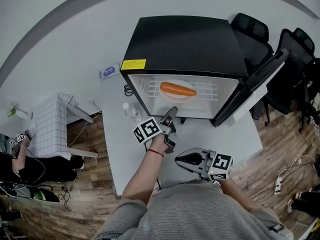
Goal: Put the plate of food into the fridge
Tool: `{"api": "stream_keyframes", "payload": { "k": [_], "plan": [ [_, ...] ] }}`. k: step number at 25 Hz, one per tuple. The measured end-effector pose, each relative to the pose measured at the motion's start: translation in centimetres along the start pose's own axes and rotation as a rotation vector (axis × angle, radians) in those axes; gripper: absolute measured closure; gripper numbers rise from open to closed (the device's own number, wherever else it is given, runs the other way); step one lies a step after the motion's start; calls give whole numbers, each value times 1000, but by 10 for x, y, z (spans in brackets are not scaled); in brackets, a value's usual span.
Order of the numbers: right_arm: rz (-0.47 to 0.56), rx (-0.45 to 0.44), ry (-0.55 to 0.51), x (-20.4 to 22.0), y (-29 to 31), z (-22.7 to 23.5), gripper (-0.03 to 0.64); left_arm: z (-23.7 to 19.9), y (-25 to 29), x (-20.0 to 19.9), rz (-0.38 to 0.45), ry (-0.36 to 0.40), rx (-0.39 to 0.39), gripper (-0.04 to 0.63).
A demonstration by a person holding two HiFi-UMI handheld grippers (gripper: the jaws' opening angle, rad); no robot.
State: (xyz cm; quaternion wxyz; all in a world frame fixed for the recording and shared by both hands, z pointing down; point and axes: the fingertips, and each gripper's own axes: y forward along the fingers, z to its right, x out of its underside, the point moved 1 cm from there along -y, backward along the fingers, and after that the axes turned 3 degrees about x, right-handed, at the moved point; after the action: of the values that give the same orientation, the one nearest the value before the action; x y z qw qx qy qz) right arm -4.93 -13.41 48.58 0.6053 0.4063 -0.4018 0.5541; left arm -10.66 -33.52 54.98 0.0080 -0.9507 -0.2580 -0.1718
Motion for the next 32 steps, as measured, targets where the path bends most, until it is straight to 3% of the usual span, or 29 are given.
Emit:
{"api": "stream_keyframes", "payload": {
  "k": [5, 10, 18, 23, 32],
  "plan": [
    [6, 0, 2, 1, 2, -5, 603, 1, -18, 4, -23, 53, 7, 582],
    [12, -3, 0, 0, 5, -11, 603, 10, -30, 10, -70, 159, 20, 584],
    [26, 14, -7, -2, 5, -15, 603, 41, -52, 24, -121, 485, 106, 586],
    [39, 44, 0, -1, -1, -14, 602, 54, -74, 35, -121, 612, 143, 585],
    [54, 109, -3, 1, -13, -7, 603, 79, -110, 65, -106, 774, 159, 584]
  ]
}}
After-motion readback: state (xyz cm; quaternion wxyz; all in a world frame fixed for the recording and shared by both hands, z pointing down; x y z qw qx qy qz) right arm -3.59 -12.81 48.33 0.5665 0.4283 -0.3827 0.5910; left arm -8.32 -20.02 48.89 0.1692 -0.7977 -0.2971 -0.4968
